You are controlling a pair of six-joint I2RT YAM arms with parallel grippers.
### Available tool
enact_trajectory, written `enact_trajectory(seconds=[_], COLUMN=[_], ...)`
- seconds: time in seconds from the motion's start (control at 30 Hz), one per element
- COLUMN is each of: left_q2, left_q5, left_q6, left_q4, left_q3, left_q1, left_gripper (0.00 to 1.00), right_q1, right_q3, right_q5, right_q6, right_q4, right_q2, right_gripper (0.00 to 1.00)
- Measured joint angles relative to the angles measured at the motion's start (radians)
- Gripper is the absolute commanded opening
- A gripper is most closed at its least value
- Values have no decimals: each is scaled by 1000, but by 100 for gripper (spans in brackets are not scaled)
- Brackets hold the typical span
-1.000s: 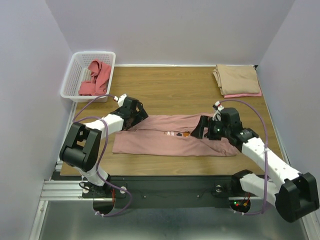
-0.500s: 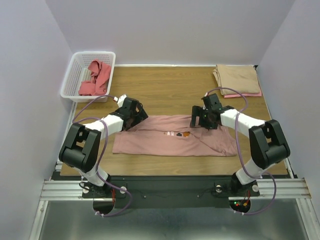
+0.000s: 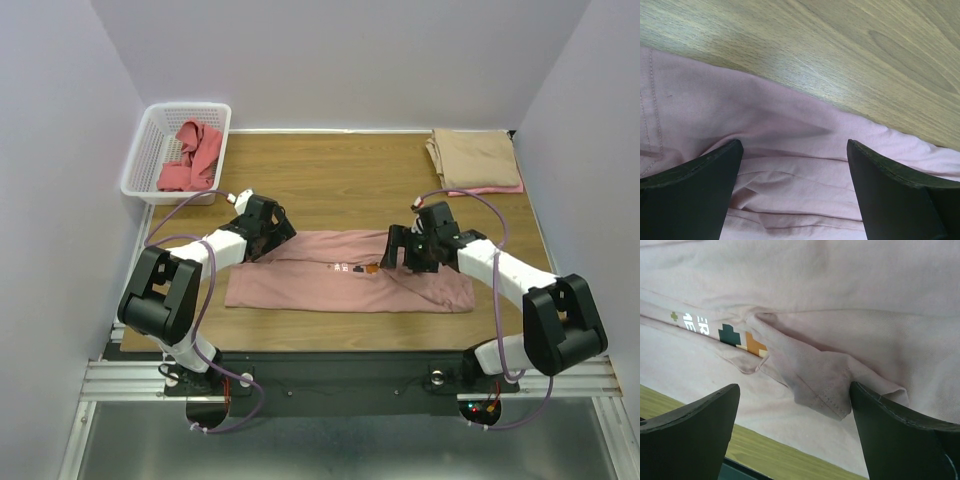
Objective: Fold and stack the t-shirts
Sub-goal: Fold the tshirt
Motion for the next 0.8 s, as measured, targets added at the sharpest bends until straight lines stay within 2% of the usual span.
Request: enact_trajectory(seconds=[0.33, 0.67, 0.8], left_q2=[-8, -8, -8], left_q5=[0, -1, -2], left_q6=[-1, -6, -8], left_q4=[11, 11, 11], left_q3=[-12, -13, -13], left_q1=[0, 0, 0], left_gripper=[98, 98, 98], right_q1=[3, 143, 155], right_q3=[-38, -188, -231], right_q5=[-69, -210, -214], right_q6=[-4, 72, 104], right_q4=[10, 19, 4], right_q2=[9, -197, -293], right_gripper=[93, 96, 98])
